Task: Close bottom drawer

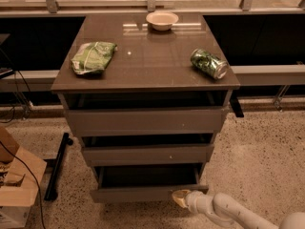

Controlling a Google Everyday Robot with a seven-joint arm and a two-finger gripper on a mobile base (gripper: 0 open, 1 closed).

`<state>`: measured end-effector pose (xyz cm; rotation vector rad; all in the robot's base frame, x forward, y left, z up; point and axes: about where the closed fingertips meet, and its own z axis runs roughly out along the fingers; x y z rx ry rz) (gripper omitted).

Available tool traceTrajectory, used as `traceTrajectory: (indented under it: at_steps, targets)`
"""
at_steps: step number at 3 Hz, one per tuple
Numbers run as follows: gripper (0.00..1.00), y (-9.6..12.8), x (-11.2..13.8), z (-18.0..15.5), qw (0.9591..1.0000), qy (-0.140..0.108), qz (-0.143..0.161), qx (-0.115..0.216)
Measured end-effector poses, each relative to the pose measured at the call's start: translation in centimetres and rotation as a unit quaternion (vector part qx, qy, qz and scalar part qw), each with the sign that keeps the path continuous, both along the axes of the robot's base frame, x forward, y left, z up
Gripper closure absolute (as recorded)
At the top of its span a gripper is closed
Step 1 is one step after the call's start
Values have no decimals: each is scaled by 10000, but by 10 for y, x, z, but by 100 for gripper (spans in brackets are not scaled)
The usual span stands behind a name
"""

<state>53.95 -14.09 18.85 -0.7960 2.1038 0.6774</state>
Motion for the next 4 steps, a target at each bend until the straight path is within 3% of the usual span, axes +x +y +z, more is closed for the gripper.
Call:
traceTrajectory:
  at_steps: [1,2,4]
  targets:
    - [84,9,24,-2,9997,-220,10,37]
    - [55,10,28,-1,9997,-256,0,44]
    - [8,19,64,5,9980,-616,-57,90]
